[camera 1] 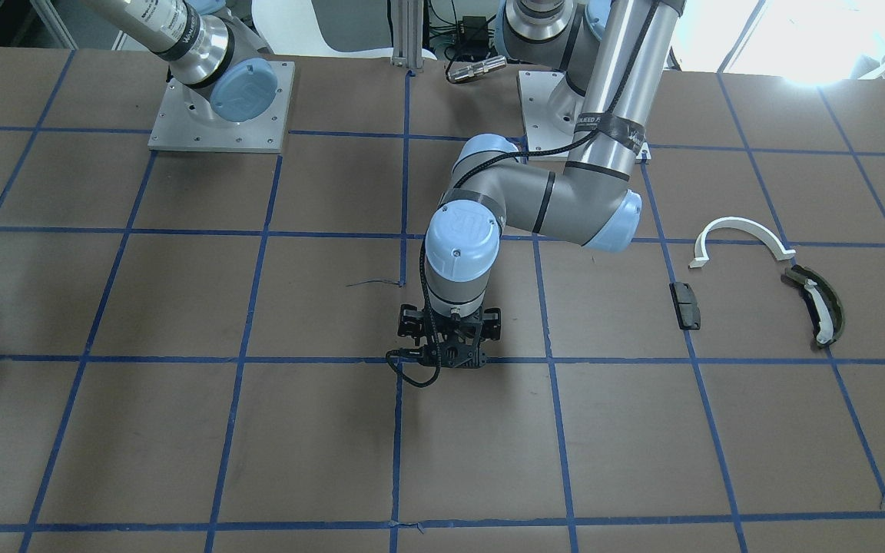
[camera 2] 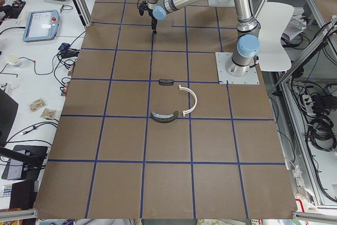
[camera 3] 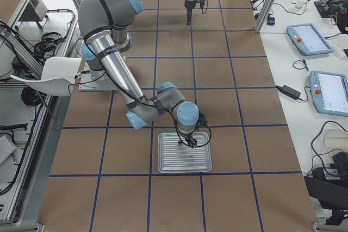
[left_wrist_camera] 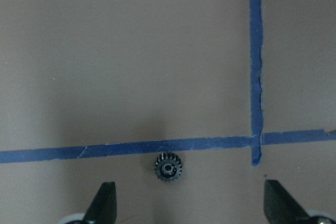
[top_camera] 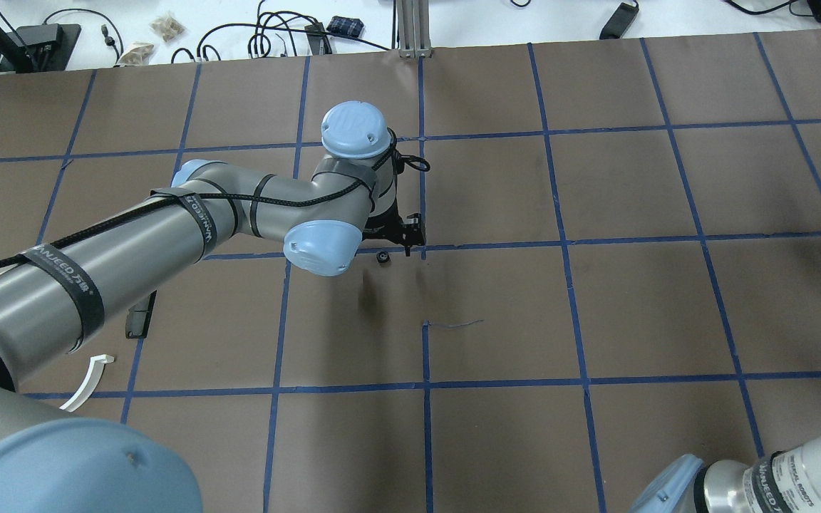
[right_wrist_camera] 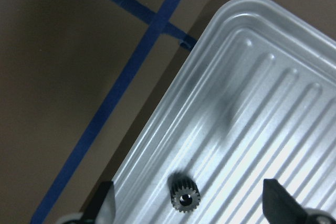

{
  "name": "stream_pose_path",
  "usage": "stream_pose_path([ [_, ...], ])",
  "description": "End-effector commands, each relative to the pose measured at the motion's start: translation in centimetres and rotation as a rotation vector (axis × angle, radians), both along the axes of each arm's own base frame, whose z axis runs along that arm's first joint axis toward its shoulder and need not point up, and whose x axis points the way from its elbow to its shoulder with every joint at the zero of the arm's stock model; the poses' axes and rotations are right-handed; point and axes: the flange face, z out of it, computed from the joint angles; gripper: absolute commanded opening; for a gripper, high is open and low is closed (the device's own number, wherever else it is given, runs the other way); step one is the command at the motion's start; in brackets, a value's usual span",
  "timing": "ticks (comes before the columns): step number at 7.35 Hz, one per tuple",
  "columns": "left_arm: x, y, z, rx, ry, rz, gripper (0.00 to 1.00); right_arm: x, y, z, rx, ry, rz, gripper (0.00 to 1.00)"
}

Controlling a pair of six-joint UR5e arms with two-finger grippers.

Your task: Place bearing gear from tray to pile

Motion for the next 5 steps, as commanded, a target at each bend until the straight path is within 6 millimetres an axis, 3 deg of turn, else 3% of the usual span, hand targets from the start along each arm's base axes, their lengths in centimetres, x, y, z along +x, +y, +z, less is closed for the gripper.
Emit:
stream_pose_path([
  [1, 0.7, 0.4, -1.5, 0.022, -0.007, 0.021, 0.97, 0.0, 0.4, -1.8, -0.019, -0.034, 0.024, 0.97],
  [2, 0.6, 0.1, -1.3, 0.003, 0.003, 0.021, 0.90, -0.4, 0.2, -2.3, -0.037, -0.004, 0.061, 0.96],
  [4, 1.0, -0.3, -1.3, -0.006, 0.010, 0.013, 0.48, -0.8, 0.4, -3.7, -0.030, -0.012, 0.096, 0.96],
  [5, 1.8, -0.6, -1.5, -0.002, 0.012, 0.026, 0.35, -0.8, 0.4, -3.7, -0.025, -0.008, 0.100, 0.92],
])
